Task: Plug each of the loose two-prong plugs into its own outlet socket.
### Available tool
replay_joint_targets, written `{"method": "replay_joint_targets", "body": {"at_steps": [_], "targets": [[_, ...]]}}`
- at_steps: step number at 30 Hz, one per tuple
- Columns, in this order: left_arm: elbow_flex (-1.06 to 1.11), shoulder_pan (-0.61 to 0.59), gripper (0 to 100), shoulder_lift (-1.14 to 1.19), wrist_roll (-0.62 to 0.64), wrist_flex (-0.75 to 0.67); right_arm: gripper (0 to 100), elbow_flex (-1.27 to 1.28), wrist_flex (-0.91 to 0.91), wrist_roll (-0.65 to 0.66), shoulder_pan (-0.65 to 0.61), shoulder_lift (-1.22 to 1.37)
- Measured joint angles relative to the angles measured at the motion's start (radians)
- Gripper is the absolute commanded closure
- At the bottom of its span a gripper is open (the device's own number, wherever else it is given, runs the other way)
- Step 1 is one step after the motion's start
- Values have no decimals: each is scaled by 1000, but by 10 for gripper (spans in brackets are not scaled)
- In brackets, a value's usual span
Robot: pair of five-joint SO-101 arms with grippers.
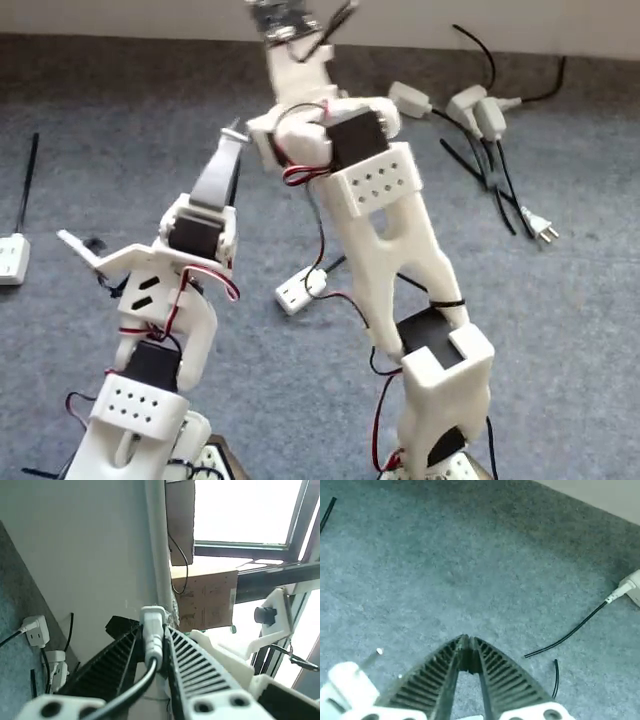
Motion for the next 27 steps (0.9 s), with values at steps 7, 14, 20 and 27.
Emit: {"method": "replay_joint_targets", "body": {"at_steps": [7, 14, 20, 27], "targets": [[5, 6, 993, 2, -21, 0, 990, -63, 37, 12, 5, 0], [-29, -112, 993, 6, -28, 28, 991, -362, 207, 98, 91, -2], [-226, -155, 993, 8, -178, 351, 991, -586, 247, 104, 170, -3], [-434, -155, 993, 175, -342, 666, 991, -606, 247, 104, 199, -3]]}}
